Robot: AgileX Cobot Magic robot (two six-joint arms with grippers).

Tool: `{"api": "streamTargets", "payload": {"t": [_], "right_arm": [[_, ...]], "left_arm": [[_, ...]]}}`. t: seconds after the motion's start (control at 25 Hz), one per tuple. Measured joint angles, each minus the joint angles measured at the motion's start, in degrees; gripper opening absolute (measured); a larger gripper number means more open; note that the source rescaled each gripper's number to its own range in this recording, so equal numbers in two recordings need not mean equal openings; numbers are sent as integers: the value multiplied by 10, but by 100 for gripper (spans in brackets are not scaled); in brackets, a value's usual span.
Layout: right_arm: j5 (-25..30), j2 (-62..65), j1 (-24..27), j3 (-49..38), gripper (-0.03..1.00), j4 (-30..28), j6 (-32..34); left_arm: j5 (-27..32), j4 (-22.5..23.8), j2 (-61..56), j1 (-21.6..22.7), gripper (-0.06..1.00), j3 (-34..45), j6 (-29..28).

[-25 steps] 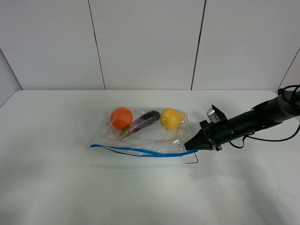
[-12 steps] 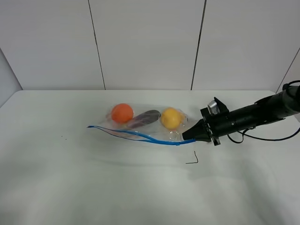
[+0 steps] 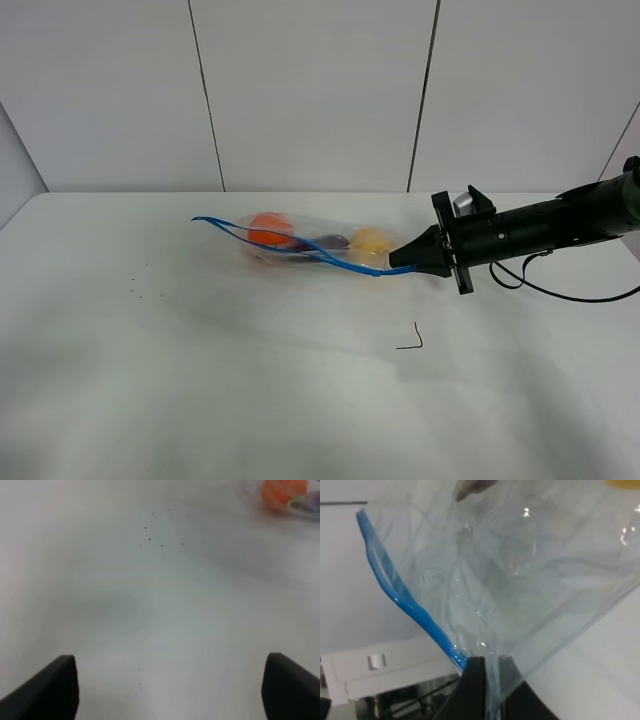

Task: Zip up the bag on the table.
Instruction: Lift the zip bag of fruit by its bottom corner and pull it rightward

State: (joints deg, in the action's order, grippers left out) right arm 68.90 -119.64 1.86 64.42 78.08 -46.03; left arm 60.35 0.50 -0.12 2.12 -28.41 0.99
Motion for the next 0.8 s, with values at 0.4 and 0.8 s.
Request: {"api": "streamTargets", "payload": {"t": [0.4,0.8], "right_arm": [[-1,23,-1,0,0,54,17],[-2,48,-41,0,0,63,26]], "left_arm": [[0,0,0,0,100,0,0],[0,0,0,0,100,0,0]]}}
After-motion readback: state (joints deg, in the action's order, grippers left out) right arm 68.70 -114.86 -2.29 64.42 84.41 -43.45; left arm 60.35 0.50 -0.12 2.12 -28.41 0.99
